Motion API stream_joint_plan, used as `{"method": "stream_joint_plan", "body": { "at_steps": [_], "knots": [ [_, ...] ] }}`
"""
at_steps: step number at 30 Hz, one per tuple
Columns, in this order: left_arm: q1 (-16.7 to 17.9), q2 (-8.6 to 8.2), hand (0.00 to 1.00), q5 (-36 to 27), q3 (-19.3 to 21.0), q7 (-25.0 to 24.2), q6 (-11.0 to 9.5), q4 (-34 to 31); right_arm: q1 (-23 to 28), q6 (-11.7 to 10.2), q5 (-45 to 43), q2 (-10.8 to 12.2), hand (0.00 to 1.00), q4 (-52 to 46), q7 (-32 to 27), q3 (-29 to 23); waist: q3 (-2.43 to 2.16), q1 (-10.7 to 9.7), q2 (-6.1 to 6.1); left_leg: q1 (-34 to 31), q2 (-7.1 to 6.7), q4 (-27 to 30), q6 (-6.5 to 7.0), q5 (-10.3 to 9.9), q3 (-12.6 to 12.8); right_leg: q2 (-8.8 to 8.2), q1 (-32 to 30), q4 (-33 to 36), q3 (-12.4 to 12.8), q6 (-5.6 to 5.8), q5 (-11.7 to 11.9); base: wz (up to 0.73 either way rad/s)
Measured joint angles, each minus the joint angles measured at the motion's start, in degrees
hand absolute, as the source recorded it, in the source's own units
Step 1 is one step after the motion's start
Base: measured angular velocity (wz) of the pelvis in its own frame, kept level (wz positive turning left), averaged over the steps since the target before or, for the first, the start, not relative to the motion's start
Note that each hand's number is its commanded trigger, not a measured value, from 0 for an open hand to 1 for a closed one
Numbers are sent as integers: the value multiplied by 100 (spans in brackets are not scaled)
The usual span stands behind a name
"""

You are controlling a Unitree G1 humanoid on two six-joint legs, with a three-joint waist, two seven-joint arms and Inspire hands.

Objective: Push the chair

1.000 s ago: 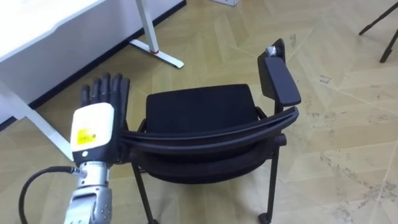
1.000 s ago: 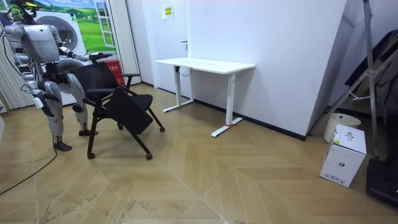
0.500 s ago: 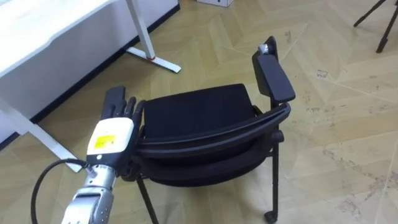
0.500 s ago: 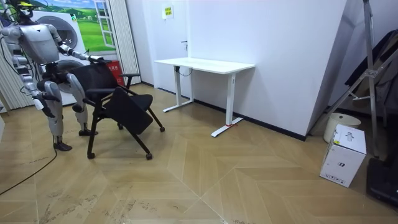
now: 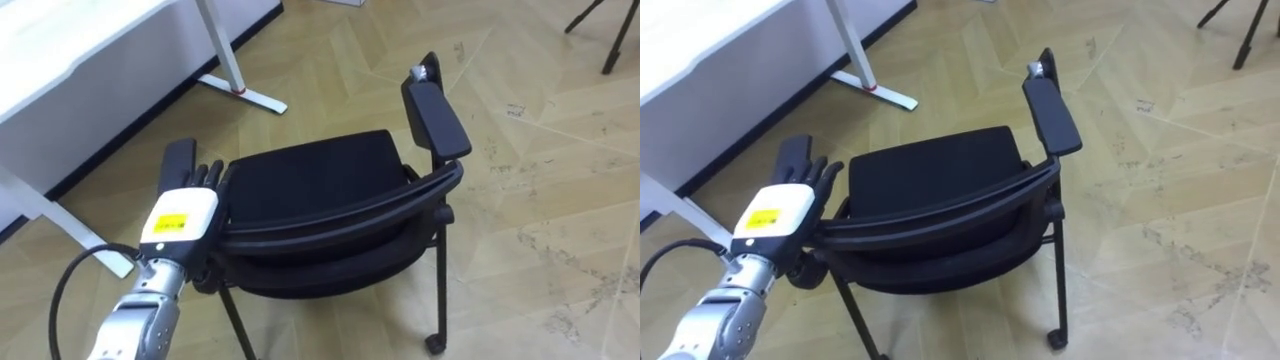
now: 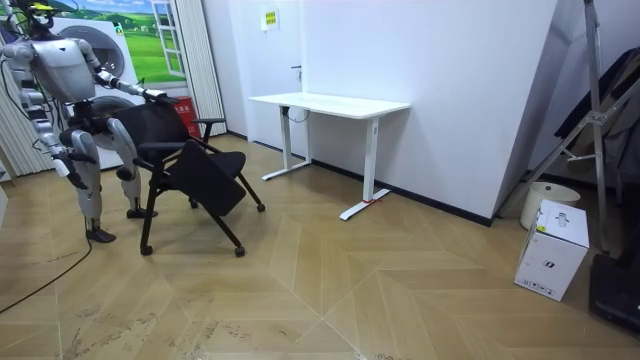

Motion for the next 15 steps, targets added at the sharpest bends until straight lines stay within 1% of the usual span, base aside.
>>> {"method": "stream_joint_plan", "body": {
  "at_steps": [15],
  "knots": [
    [21, -15, 0, 79, 3, -58, 199, 21, 66, 0, -161, -4, 0, -157, -53, -21, -8, 2, -17, 69, 33, -13, 0, 0, 172, 0, -50, 42, 176, 0, 3, -6]
  ]
}}
